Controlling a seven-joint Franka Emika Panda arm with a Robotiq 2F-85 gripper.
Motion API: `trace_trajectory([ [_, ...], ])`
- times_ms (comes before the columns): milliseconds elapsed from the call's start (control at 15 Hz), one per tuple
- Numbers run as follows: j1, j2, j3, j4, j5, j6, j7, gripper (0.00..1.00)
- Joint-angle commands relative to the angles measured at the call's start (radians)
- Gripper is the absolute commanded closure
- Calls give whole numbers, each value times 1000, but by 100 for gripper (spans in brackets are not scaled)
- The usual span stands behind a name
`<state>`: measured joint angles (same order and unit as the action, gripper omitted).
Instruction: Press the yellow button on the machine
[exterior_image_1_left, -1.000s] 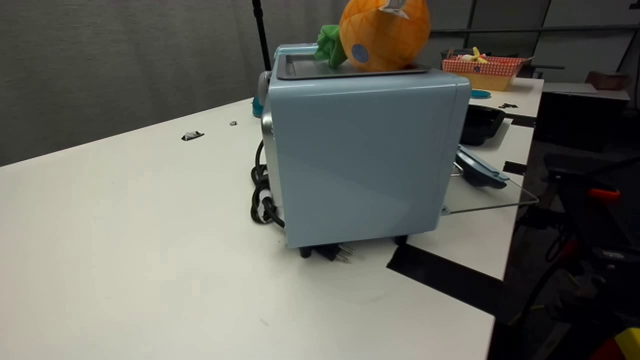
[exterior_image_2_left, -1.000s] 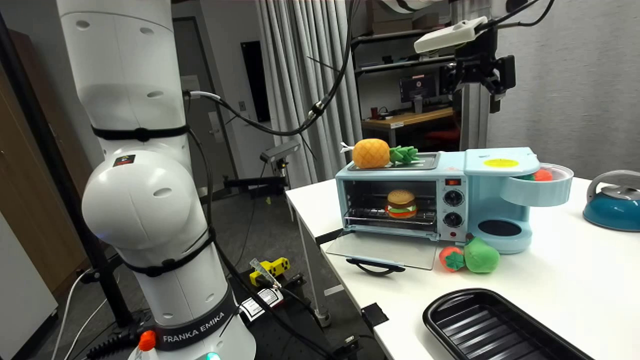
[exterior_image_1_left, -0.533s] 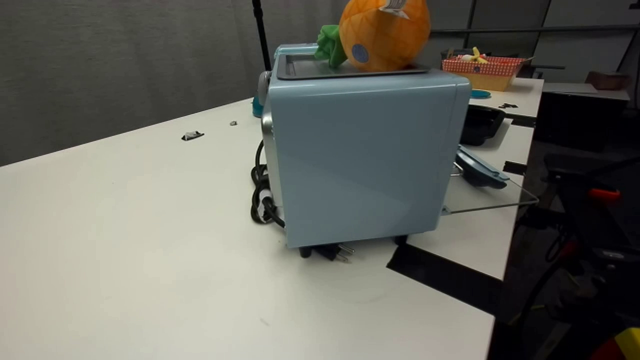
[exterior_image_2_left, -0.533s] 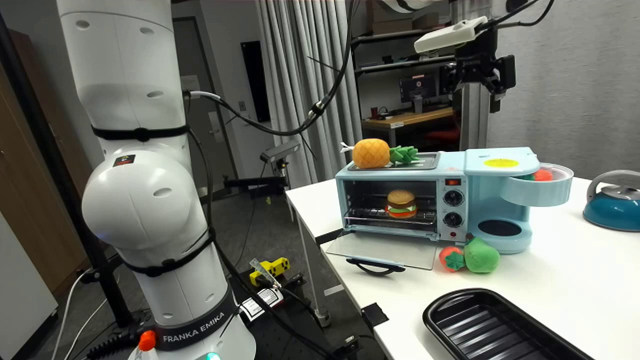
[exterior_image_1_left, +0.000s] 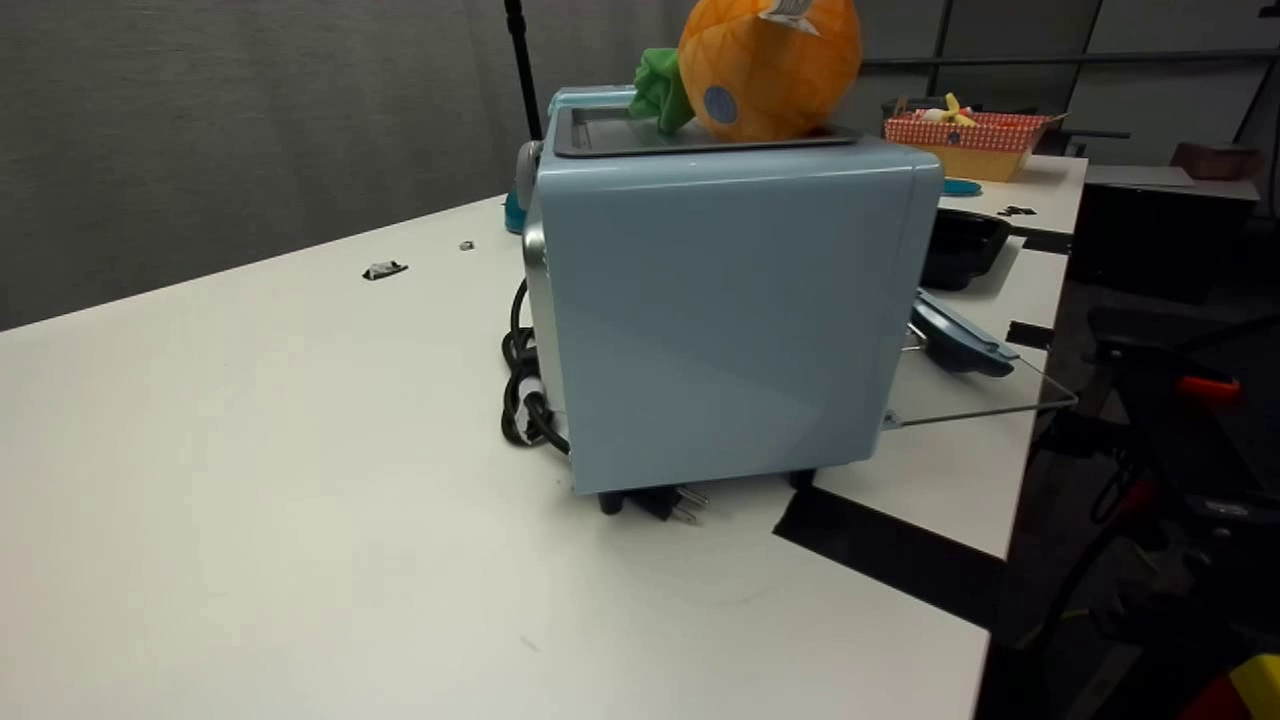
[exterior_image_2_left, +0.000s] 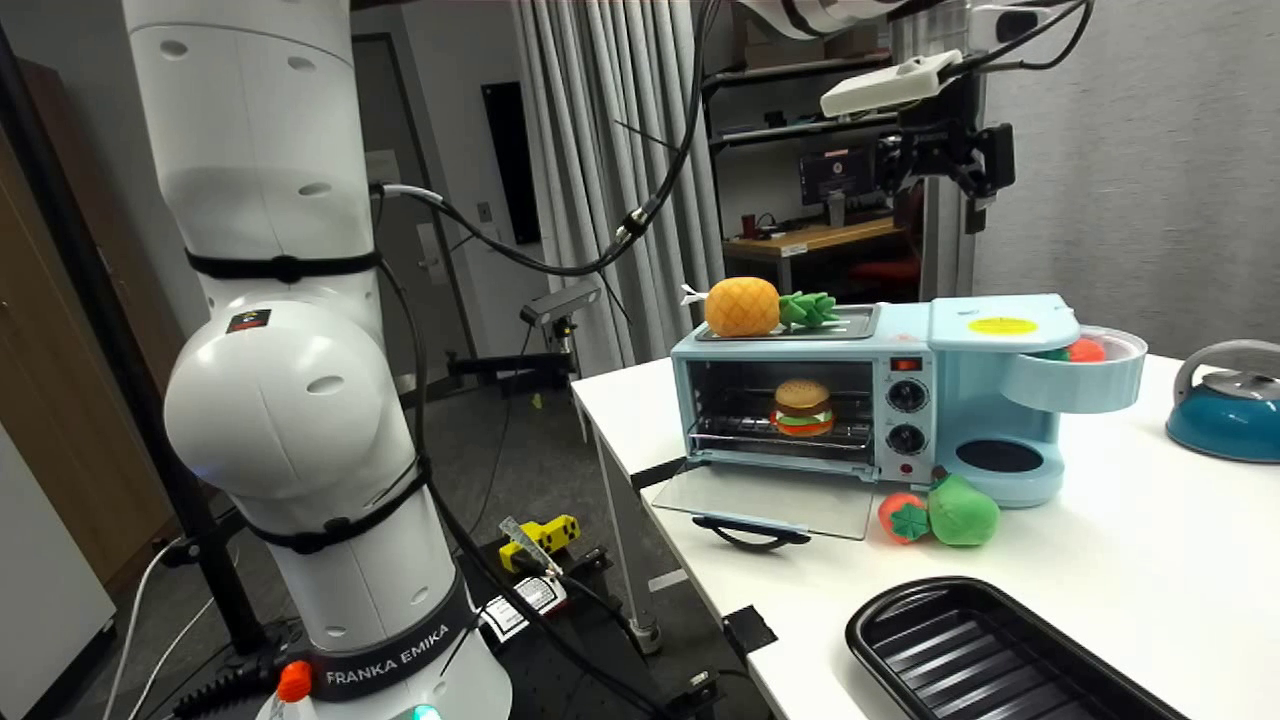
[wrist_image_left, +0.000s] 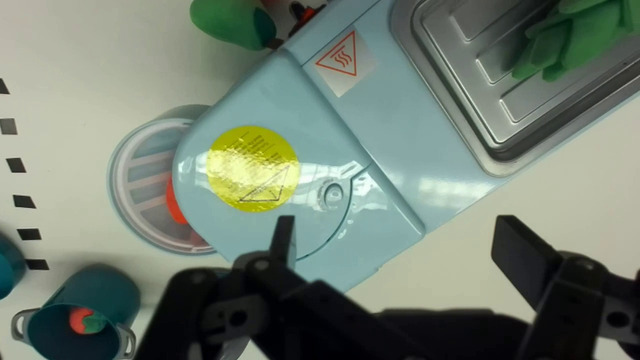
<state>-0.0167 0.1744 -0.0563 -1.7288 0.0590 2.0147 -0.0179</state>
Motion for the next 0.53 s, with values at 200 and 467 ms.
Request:
trace_trajectory([
  [200,-12,67,10,74,-5,-12,12,42],
  [467,-18,96,8,82,-7,6,3,73],
])
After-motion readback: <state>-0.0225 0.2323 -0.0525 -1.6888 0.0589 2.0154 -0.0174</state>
